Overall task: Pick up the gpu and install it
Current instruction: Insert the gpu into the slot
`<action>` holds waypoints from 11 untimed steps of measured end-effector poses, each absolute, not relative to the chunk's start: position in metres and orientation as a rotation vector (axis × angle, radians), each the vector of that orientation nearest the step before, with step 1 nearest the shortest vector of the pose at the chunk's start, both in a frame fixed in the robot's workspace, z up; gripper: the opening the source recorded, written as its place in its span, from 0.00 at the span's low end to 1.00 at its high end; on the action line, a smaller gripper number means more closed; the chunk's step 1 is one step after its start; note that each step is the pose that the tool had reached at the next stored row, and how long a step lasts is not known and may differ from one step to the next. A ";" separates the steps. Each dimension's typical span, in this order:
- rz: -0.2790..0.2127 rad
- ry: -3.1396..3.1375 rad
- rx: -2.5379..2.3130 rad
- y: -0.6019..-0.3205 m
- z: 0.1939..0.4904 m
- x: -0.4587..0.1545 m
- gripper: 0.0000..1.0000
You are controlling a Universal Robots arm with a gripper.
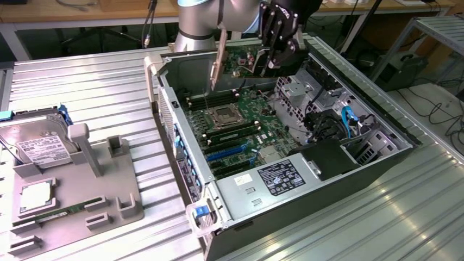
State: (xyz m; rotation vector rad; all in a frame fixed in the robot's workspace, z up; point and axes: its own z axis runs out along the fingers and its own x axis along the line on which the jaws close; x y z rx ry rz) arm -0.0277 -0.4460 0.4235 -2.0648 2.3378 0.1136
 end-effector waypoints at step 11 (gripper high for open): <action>0.114 2.278 -2.133 -0.446 0.423 -0.028 0.28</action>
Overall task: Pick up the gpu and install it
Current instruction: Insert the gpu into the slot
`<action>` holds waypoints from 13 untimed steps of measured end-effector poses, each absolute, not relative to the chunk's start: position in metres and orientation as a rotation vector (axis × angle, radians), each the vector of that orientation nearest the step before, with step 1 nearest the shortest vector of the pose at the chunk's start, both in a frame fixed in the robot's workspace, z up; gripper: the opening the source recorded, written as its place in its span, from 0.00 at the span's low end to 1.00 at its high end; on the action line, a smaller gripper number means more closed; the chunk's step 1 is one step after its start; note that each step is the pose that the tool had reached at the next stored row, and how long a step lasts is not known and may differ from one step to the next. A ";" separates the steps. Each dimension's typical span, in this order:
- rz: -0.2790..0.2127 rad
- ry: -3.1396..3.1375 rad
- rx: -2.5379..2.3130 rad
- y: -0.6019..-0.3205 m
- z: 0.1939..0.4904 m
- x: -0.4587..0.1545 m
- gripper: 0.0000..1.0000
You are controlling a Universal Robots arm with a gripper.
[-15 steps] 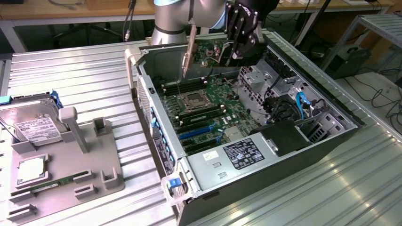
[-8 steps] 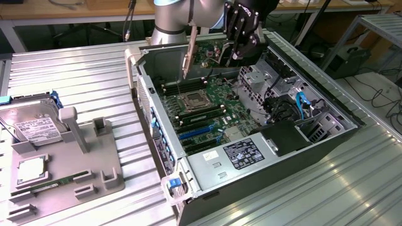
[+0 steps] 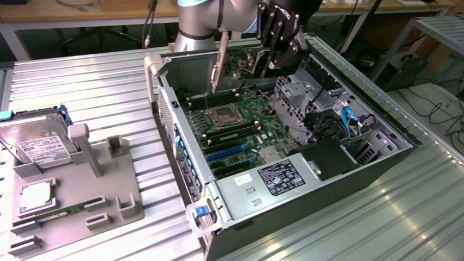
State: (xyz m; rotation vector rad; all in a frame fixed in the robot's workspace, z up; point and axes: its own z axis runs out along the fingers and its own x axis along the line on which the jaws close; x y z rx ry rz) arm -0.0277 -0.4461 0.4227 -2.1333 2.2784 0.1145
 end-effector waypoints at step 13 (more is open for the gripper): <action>0.115 2.219 -2.198 -0.446 0.422 -0.028 0.28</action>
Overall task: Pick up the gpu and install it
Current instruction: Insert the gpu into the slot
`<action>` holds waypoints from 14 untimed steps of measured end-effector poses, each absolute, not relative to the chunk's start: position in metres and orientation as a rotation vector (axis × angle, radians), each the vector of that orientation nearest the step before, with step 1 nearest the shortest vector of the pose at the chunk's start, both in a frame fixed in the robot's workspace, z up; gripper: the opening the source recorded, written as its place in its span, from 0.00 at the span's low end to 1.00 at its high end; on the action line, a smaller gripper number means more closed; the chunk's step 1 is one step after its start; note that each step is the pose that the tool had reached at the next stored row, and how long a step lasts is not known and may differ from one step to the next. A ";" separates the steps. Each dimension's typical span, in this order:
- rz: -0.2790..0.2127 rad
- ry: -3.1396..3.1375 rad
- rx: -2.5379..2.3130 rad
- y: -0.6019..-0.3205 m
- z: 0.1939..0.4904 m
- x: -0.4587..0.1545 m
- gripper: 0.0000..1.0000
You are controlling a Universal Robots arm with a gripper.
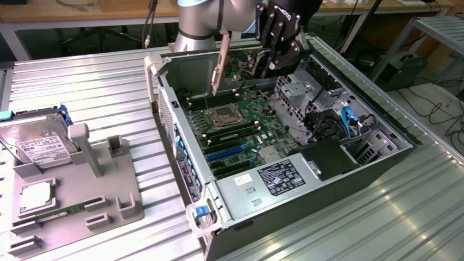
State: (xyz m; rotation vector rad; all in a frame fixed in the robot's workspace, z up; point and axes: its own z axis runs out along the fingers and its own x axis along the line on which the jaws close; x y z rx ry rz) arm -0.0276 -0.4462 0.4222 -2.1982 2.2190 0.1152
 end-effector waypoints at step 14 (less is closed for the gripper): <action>0.116 2.180 -2.238 -0.446 0.413 -0.028 0.28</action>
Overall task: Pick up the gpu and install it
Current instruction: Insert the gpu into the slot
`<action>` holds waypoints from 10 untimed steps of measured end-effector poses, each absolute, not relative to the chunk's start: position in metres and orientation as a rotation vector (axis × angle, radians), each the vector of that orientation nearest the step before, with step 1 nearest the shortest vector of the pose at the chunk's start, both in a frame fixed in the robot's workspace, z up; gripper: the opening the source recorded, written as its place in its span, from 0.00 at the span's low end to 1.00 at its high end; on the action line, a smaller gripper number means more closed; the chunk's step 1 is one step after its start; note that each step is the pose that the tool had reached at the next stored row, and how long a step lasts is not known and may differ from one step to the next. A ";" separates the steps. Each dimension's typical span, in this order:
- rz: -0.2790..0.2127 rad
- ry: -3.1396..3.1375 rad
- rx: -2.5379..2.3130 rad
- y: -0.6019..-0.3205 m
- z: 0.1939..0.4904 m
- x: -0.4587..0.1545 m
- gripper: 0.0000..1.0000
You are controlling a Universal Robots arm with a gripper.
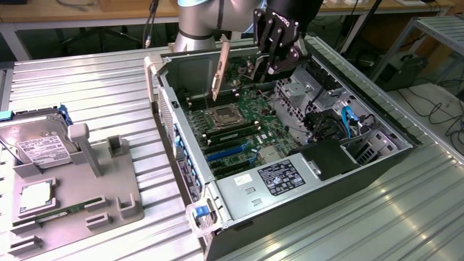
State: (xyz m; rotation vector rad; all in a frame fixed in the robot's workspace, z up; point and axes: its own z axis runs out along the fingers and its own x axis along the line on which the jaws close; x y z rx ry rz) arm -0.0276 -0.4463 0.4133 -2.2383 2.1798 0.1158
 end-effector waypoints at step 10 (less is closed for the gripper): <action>0.118 2.179 -2.237 -0.446 0.409 -0.028 0.28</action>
